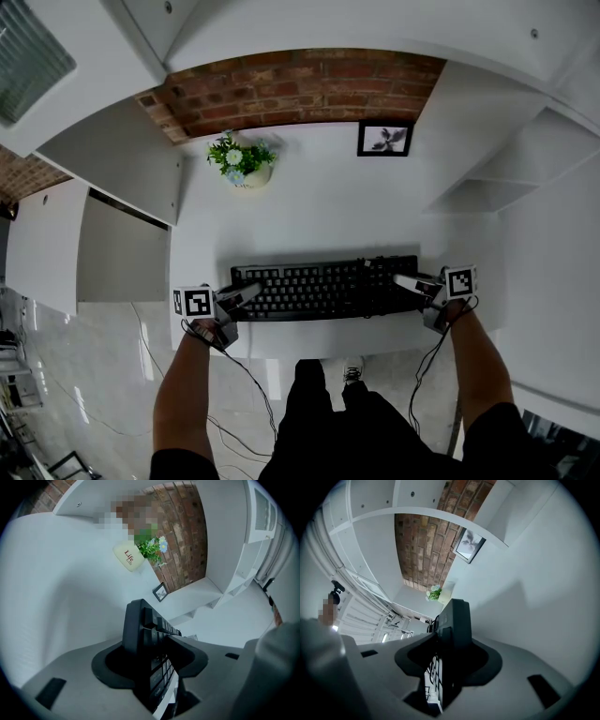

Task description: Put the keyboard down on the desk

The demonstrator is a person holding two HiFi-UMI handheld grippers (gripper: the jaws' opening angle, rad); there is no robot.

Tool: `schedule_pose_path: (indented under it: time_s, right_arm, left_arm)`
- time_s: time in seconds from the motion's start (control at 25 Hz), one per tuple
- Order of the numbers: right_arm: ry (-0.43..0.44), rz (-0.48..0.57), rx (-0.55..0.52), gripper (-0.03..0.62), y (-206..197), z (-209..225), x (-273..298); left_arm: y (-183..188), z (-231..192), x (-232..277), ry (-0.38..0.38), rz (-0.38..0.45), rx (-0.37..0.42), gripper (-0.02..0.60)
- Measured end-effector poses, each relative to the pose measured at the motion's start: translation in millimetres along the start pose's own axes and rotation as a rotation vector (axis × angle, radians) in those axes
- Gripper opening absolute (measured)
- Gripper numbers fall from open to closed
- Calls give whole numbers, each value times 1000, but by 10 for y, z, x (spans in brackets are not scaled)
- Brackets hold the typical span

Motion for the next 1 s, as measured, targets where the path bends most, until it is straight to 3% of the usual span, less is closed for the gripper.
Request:
schedule_pose_path:
  time_s: [0.48, 0.68, 1.0]
  right_arm:
    - [-63, -23, -2, 190, 50, -14, 39]
    - [-174, -34, 92, 213, -14, 94, 2]
    - [-285, -40, 48, 243, -10, 143, 0]
  left_arm:
    - [40, -42, -4, 90, -1, 1, 252]
    - [42, -69, 2, 141, 4, 7, 264]
    - [64, -80, -21, 215, 21, 25, 281]
Point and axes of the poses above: the fingertips, and each gripper's own axes: x forward along the fingers, z to its right, y out of its top, the point moved 2 cm from there along -x, backward along the fingers, and after that the axes turned 4 degrees about -x, right-handed, at the moved point
